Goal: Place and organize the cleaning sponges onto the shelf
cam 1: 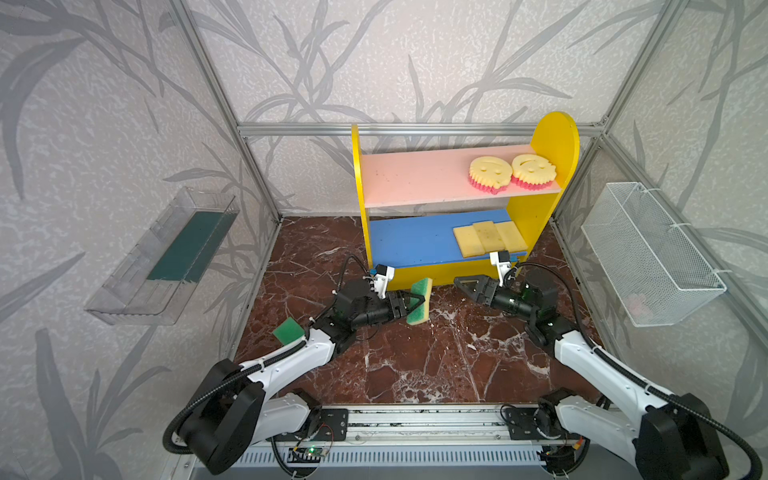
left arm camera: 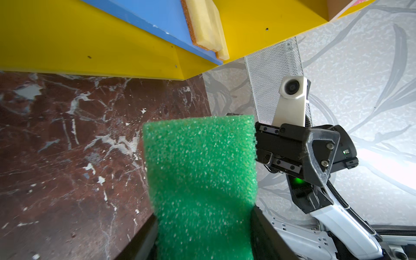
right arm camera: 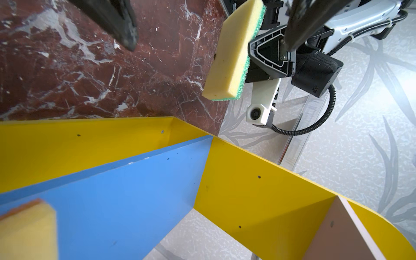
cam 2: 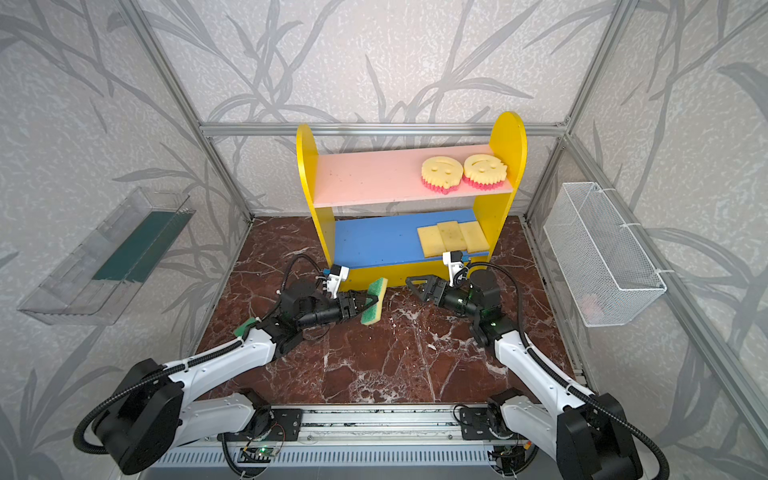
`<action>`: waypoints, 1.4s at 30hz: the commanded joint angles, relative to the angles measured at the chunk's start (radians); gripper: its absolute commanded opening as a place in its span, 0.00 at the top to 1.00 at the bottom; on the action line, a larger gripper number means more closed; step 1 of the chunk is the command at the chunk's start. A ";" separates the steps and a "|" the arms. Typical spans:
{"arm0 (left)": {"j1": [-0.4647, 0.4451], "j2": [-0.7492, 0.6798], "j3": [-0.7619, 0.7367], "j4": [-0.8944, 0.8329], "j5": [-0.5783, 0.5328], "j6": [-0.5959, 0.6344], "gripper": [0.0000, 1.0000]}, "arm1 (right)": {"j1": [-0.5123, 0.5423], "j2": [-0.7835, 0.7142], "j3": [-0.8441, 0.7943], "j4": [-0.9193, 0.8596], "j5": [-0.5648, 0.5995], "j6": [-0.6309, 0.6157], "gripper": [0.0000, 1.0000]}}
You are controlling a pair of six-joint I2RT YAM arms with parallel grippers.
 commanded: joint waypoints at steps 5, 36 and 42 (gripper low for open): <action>-0.018 0.084 0.100 0.230 0.074 -0.092 0.41 | -0.006 0.175 0.069 0.310 -0.170 0.128 0.01; -0.016 0.373 0.264 0.639 0.198 -0.315 0.40 | -0.007 0.457 0.258 0.605 -0.245 0.235 0.13; -0.011 0.411 0.256 0.716 0.195 -0.364 0.40 | -0.007 0.470 0.260 0.630 -0.235 0.238 0.23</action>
